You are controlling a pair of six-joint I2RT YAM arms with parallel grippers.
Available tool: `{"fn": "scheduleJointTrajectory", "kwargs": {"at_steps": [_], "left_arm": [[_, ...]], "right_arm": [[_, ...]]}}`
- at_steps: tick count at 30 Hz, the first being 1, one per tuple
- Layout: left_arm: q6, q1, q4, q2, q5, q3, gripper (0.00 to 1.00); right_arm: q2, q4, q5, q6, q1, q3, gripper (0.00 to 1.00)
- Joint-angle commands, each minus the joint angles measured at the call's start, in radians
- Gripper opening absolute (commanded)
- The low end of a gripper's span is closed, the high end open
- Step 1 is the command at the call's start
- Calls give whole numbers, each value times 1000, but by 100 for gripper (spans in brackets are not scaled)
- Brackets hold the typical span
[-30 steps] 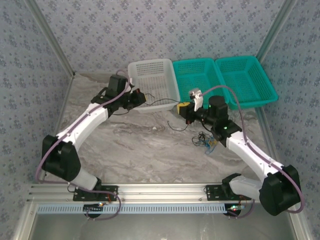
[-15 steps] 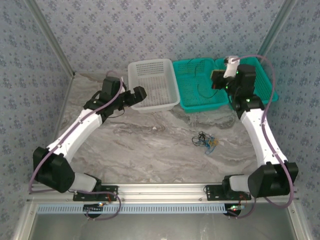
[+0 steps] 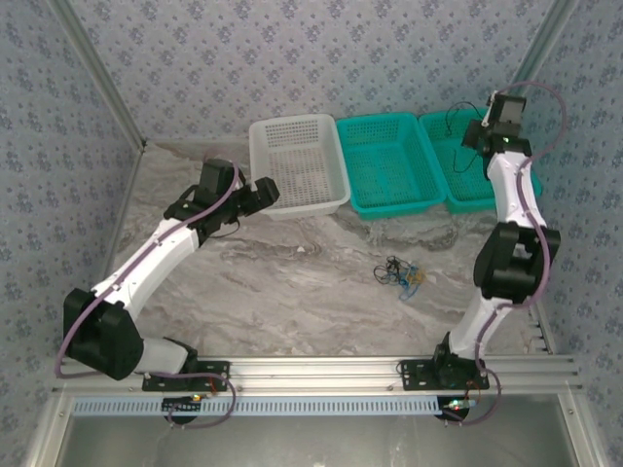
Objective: Untangle the cables
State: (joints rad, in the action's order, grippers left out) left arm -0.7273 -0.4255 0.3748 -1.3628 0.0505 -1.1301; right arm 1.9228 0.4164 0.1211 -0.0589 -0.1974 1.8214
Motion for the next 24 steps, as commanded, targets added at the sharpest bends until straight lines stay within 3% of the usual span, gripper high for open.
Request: {"fn": "scheduleJointTrajectory", "kwargs": {"at_steps": [1,2,5,6,8,11,24], "left_arm": [[-7,4,3,20,-19,15,99],[-9,4,1,19,-18,18,99],[-1,2,-5,18,3,23,99],[4,1,-7,18,10,25,99],[6,-3,-8,16,12,27,99],[6,-9,-13,12,18,31,99],[23,-73,-141,-30,58,57,99]], "right_arm": [[112,109,164,110,-1,146,4],[139,128,189,118,-3,178,11],[203,228,199,92,-3,260,56],[203,261,183,72,-1,273,65],[185,300,131,33,-2,265,99],[127,316,83,-35,0,200,100],[-341,70,-105,-221,67,-447,100]]}}
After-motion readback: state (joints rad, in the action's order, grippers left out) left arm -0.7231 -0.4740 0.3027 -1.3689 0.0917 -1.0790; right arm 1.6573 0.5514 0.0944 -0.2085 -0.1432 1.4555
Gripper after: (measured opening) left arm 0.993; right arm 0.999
